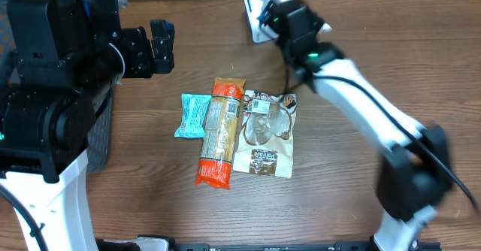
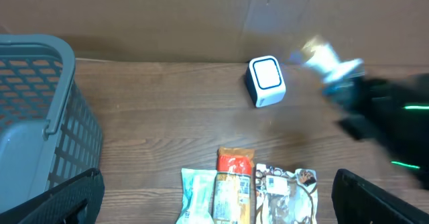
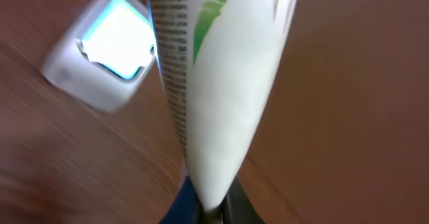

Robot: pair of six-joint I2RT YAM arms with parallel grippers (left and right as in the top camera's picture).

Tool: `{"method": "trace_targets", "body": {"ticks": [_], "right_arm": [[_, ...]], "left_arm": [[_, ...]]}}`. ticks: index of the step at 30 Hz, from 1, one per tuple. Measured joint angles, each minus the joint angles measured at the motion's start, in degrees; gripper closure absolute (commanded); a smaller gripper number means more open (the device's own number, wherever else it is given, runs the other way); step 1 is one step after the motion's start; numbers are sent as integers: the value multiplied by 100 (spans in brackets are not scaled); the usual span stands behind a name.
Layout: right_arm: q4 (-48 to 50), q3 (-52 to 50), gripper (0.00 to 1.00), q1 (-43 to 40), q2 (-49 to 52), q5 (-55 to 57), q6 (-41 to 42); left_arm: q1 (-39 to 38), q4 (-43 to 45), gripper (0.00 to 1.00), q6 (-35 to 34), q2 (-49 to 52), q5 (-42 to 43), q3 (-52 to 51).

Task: Scan the item barcode
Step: 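Carry the tube to the right side and release it on the table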

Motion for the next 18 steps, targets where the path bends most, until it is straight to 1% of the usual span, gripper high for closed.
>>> {"method": "trace_targets", "body": {"ticks": [4,6,9,12,15,18], "right_arm": [[-883,24,96,-249,-1368,-1174,1436],[-1314,81,96,-564,-1947,-1810,2356],[-2065,136,96,-1209,-2496,-2540,3696],[-2835,151,96,-1853,-2645,-2898,4693],[-3615,50,96,-2549,-2448,-3134,5689],[-3713,-190,96,-3045,-2179,-3386,6155]], "left_arm": [[0,2,0,11,0,2,0],[0,0,1,11,0,2,0],[0,2,0,11,0,2,0],[0,2,0,11,0,2,0],[0,2,0,11,0,0,0],[0,2,0,11,0,0,0]]}}
